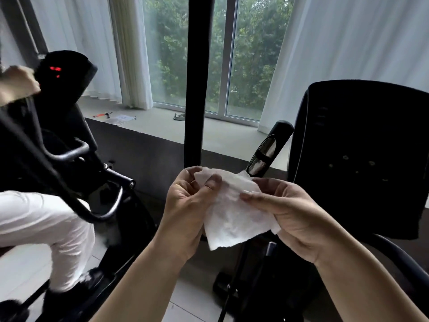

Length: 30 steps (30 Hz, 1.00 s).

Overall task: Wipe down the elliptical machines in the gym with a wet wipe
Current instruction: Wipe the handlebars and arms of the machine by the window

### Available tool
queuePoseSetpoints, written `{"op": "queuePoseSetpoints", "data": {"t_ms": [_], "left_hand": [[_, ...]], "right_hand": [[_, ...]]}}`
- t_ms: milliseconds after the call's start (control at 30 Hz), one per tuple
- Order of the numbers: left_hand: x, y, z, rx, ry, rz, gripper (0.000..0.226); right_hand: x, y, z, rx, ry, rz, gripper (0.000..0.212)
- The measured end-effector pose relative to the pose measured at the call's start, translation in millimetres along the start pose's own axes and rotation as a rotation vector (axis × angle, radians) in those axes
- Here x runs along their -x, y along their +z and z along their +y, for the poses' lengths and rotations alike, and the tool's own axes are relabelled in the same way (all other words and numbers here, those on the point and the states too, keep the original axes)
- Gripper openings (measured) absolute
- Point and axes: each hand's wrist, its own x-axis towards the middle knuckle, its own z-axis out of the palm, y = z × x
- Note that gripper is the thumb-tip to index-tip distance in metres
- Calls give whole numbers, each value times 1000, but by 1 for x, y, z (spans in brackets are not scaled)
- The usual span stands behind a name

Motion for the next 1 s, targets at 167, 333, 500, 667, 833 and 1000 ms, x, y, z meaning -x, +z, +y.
{"op": "queuePoseSetpoints", "data": {"t_ms": [167,333,500,667,833,1000], "left_hand": [[6,-10,2,-50,35,57,41],[19,-25,6,-200,-14,-126,47],[34,-28,4,-283,44,-54,27],[42,-37,-1,-435,152,1,33],[48,-51,-1,-631,162,4,29],[46,-72,-9,-1037,122,-244,40]], "right_hand": [[2,1,4,-4,-138,236,32],[9,1,13,8,-11,283,35],[20,10,37,-436,162,99,30],[33,21,59,32,72,31,55],[26,16,74,555,-122,256,3],[23,10,78,911,-187,85,6]]}}
